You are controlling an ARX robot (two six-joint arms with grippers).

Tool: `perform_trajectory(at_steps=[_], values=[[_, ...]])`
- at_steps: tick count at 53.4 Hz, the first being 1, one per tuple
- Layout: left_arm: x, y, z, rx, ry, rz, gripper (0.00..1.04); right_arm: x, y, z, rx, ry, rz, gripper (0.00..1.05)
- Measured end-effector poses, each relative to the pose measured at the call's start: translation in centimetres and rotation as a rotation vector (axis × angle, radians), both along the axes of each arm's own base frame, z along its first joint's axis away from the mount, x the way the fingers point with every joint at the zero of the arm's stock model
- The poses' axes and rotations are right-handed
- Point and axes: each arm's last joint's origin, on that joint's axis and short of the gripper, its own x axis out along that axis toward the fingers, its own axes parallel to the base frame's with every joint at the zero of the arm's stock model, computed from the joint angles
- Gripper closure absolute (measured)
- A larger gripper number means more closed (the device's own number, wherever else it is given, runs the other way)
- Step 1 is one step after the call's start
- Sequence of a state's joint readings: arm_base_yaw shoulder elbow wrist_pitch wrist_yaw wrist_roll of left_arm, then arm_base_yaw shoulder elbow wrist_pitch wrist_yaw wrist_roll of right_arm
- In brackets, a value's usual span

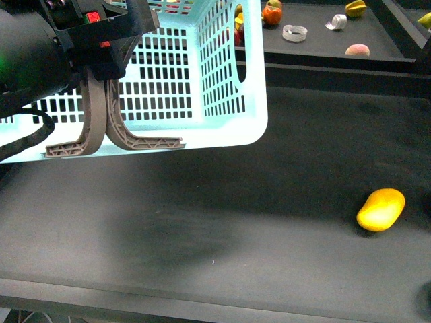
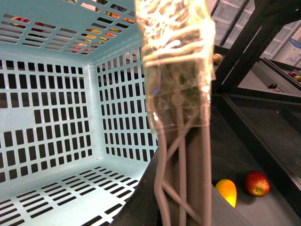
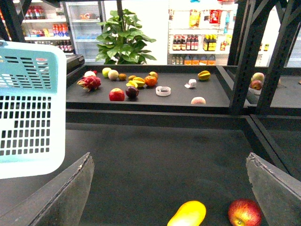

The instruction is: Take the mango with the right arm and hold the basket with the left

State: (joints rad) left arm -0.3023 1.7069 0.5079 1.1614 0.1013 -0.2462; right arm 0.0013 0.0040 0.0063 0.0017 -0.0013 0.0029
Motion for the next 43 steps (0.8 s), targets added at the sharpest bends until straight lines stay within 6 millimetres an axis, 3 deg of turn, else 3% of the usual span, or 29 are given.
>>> perform_trajectory(at_steps=[38,43], values=[[0.00,0.00,0.00,0.000,0.000,0.000,0.99,0.01,-0.01,-0.02,0.003,0.002,-0.005,0.08],[0.00,0.00,0.00,0.000,0.000,0.000,0.99,0.13,-0.16,-0.16,0.092,0.151,-0.118,0.08]])
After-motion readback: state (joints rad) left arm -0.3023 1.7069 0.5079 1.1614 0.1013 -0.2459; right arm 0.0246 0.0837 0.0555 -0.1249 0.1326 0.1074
